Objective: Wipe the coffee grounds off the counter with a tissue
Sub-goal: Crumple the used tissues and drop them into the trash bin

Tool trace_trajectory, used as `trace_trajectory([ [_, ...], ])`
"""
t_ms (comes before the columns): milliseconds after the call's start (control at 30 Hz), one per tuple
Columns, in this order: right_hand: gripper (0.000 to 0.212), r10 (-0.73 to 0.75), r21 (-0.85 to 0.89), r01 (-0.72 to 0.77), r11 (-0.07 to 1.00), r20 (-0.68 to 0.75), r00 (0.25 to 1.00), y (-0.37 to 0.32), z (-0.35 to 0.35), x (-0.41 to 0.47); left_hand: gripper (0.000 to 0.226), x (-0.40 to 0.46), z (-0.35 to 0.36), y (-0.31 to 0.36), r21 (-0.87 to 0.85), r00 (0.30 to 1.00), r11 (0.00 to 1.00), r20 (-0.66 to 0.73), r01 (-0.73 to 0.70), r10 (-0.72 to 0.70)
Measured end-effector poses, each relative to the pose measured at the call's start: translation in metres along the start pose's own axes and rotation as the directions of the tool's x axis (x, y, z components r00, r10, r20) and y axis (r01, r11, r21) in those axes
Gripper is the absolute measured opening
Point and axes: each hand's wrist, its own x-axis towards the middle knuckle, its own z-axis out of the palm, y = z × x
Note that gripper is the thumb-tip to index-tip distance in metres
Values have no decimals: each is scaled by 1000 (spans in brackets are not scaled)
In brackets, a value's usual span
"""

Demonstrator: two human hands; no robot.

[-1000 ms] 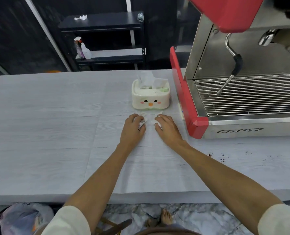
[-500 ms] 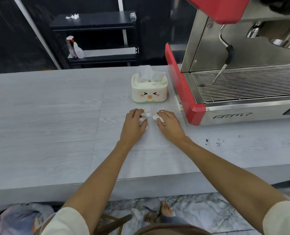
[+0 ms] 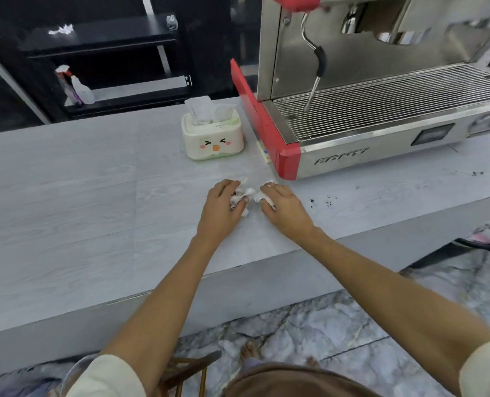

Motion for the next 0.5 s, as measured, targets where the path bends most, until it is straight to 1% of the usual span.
trace_trajectory([
  [300, 36, 41, -33, -44, 999, -65, 997, 42, -50, -41, 39, -4, 34, 56, 16, 996, 997, 48, -80, 79],
  [500, 34, 66, -62, -74, 995, -118, 991, 87, -96, -75, 37, -8, 73, 120, -30, 991, 993, 65, -115, 117],
])
